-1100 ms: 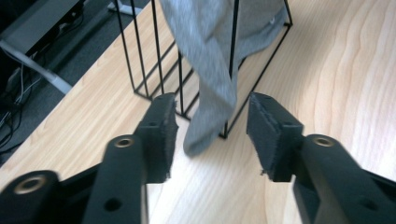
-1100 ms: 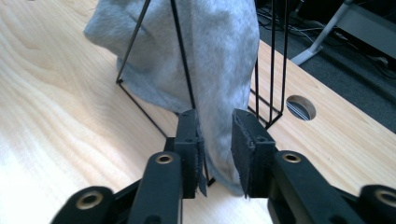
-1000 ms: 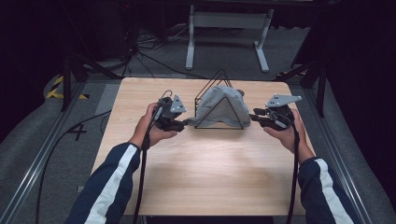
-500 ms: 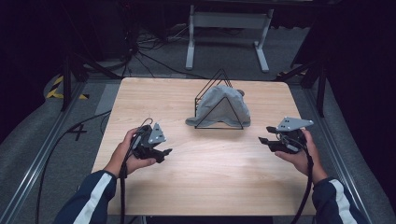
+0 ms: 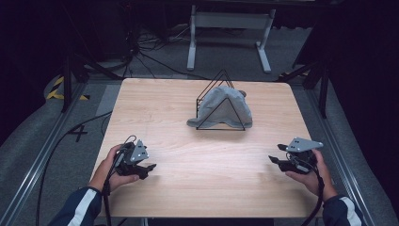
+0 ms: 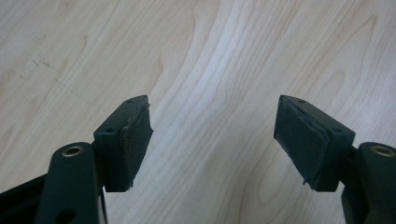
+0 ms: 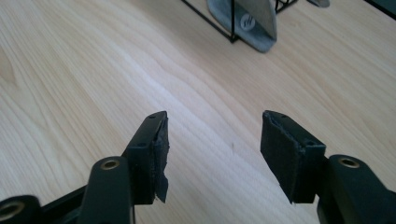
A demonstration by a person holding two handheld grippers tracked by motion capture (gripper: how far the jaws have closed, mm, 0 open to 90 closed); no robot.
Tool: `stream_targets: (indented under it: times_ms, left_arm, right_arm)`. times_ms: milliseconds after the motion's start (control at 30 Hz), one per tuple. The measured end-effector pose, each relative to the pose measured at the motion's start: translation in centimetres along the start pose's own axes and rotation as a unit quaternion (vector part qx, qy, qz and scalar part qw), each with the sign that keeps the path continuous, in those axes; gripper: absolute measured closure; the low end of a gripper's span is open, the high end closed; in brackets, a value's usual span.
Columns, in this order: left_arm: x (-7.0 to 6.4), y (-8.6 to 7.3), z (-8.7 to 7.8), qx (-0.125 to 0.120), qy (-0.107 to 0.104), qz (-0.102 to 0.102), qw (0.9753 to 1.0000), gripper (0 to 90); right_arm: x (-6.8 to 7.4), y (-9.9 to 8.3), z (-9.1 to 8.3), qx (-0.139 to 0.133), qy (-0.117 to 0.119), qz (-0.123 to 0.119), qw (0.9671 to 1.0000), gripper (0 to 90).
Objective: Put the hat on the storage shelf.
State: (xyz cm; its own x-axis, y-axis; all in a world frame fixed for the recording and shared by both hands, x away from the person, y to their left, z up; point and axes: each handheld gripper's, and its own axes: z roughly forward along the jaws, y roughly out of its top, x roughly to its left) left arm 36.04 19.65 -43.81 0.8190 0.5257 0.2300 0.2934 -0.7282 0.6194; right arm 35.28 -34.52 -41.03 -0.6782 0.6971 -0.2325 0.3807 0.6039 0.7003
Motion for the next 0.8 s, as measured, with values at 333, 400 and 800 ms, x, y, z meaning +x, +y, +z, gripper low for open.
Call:
stream_targets:
  times_ms: [333,400,800]
  left_arm:
    - [-0.2,-3.1,0.1,-0.013,-0.026,-0.041,0.9988,24.8]
    - [-0.2,-3.4,0.1,-0.013,-0.025,-0.042,0.9987,24.1]
    - [0.1,-6.9,-0.1,-0.041,-0.057,-0.116,0.9908,20.2]
  right_arm:
    - [-0.8,-4.2,-0.3,0.001,0.009,0.054,0.9985,38.2]
    - [-0.9,-4.7,-0.5,-0.004,0.01,0.061,0.9981,38.0]
    - [-0.7,-8.7,-1.1,-0.012,0.007,0.131,0.9912,34.2]
